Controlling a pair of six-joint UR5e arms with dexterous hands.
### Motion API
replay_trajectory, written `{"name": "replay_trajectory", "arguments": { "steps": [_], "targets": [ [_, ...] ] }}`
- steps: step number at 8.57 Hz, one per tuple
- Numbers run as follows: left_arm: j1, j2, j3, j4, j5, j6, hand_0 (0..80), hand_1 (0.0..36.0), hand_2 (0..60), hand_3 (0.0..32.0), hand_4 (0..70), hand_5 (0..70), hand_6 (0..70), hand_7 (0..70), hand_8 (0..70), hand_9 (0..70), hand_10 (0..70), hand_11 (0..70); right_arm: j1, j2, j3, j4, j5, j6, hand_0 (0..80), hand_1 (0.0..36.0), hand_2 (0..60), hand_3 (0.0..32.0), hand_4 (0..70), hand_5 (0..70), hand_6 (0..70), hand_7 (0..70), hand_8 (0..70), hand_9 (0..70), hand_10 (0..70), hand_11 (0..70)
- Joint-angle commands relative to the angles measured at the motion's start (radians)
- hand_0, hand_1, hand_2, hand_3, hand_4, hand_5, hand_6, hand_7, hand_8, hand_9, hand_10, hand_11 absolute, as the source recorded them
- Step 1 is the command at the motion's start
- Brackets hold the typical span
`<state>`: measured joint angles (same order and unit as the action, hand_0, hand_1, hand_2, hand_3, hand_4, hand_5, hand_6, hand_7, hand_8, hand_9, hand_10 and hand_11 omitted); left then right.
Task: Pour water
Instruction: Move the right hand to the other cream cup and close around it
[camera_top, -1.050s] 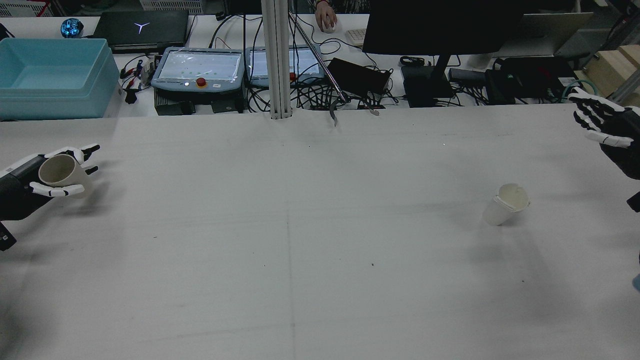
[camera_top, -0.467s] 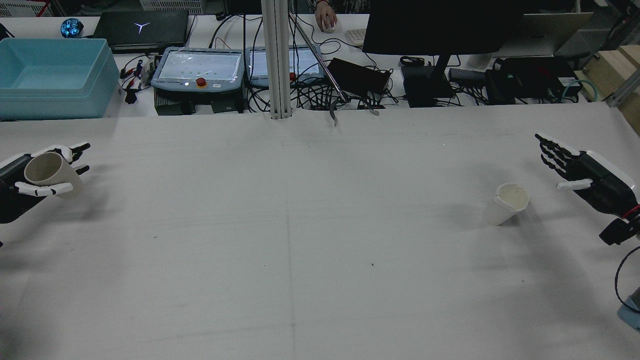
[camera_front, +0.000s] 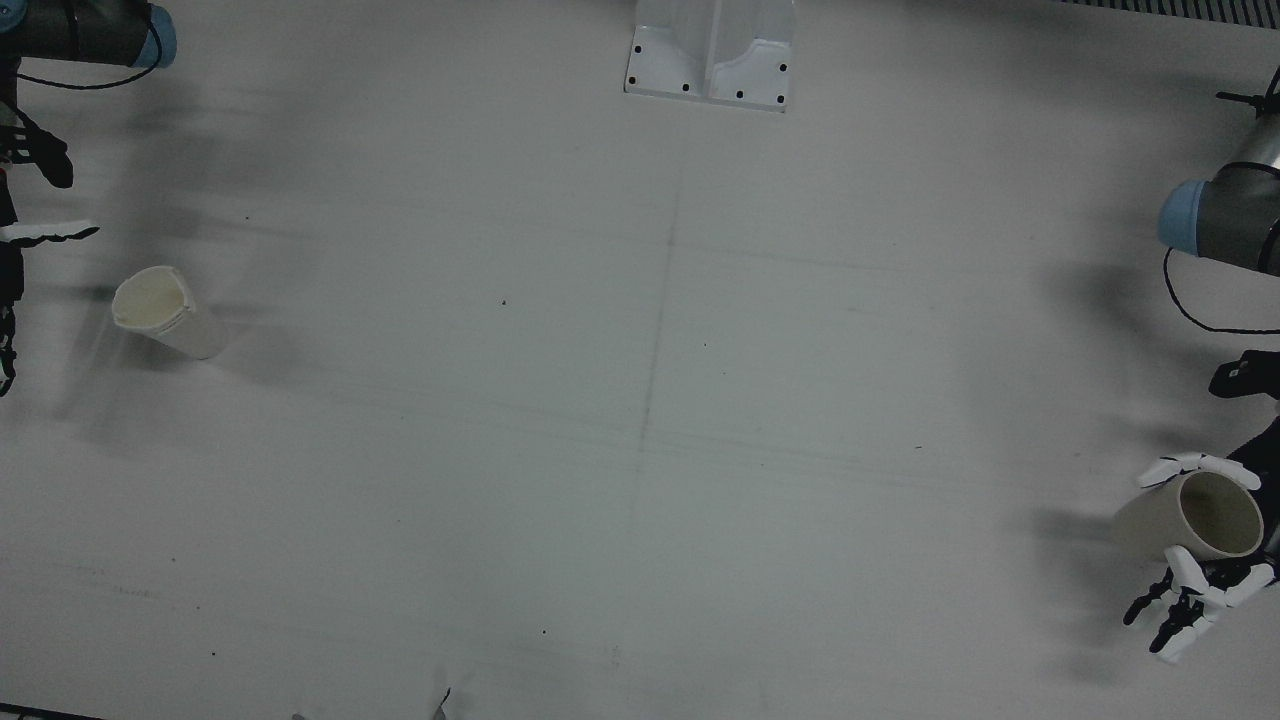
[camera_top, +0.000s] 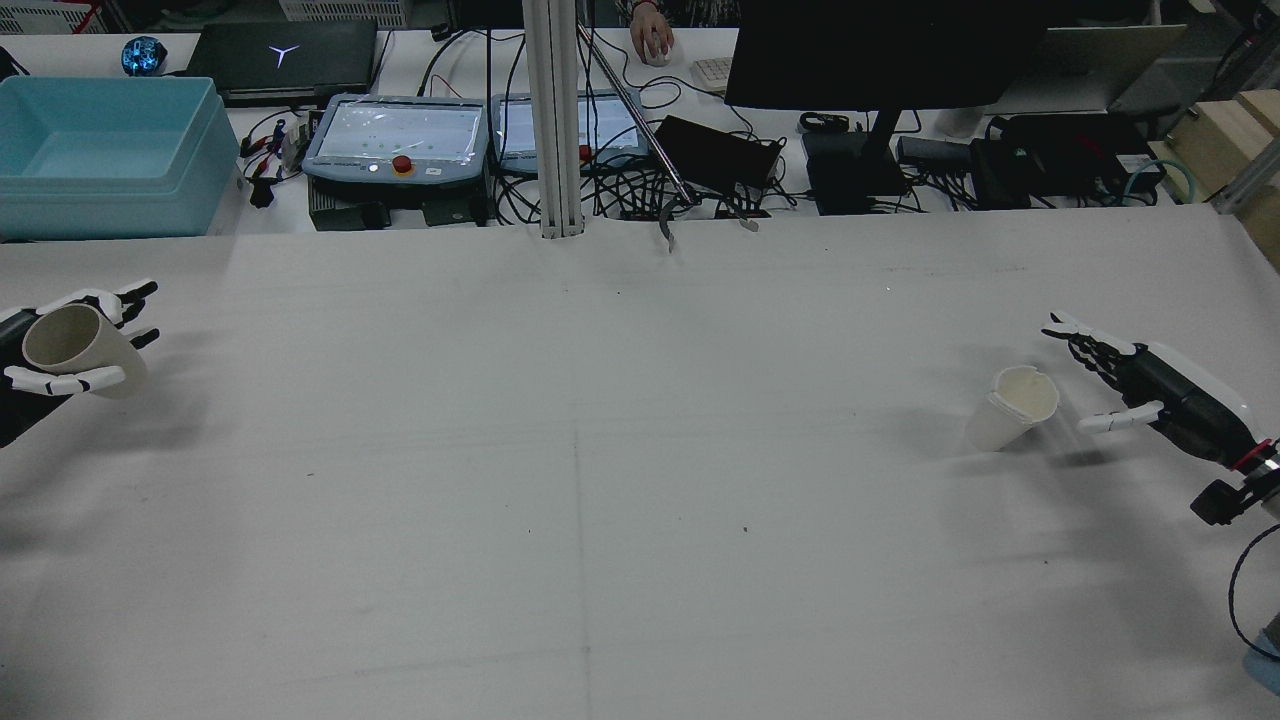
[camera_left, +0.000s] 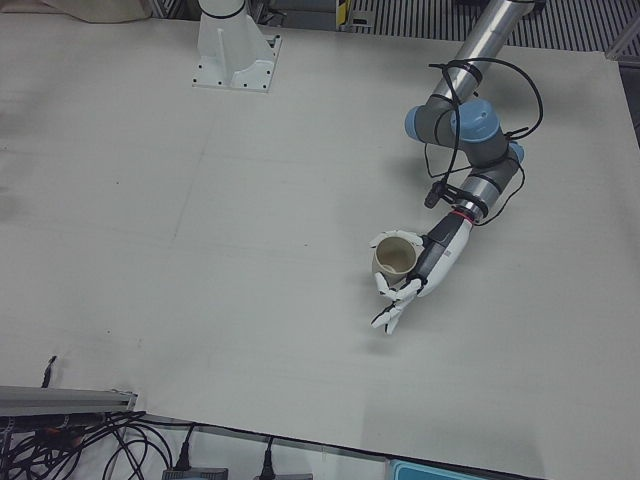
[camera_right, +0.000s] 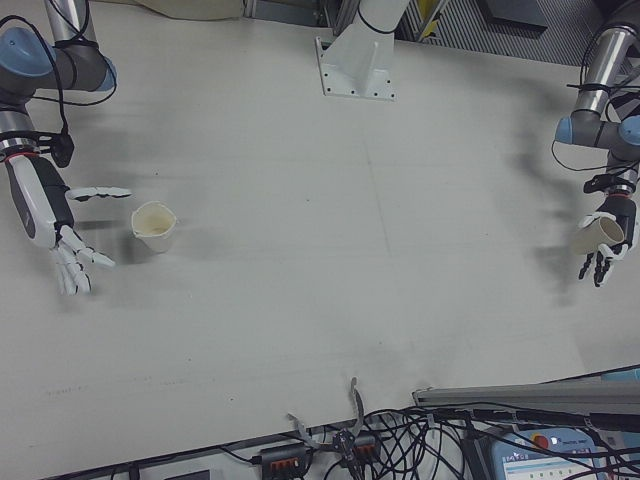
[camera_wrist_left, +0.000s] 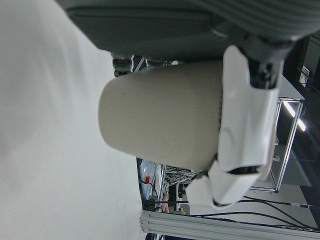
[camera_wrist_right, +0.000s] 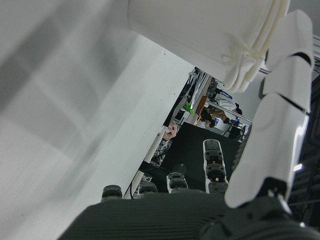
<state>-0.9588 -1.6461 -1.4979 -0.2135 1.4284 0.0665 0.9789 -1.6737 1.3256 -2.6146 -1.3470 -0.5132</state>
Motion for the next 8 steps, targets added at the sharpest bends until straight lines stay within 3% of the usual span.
{"name": "replay_trajectory", "arguments": {
  "steps": [1,6,8],
  "targets": [
    [0.0,0.048,-0.001,-0.043,-0.016,-0.004,63.3,36.0,60.0,0.0,35.3,70.0,7.0,11.2,0.9,0.8,4.1,9.0,-0.031,-0.001,0.001,-0.001,0.002,-0.056,50.0,17.0,9.0,0.0,6.7,15.6,3.2,4.7,0.0,0.0,0.0,0.0],
    [0.0,0.081,0.001,-0.086,-0.035,-0.01,62.6,36.0,60.0,0.0,34.2,70.0,6.9,10.9,0.9,0.7,4.2,9.1,-0.072,0.012,0.021,-0.054,0.011,-0.096,51.1,18.4,10.8,0.0,9.2,17.7,4.2,6.6,0.0,0.0,0.0,0.0],
    [0.0,0.1,0.001,-0.11,-0.037,-0.01,62.7,36.0,60.0,0.0,34.5,70.0,7.1,11.1,1.1,0.8,4.2,9.0,-0.086,0.055,0.023,-0.079,0.012,-0.11,51.8,19.7,12.8,0.0,9.1,18.8,4.3,6.7,0.0,0.0,0.0,0.0]
  ]
}}
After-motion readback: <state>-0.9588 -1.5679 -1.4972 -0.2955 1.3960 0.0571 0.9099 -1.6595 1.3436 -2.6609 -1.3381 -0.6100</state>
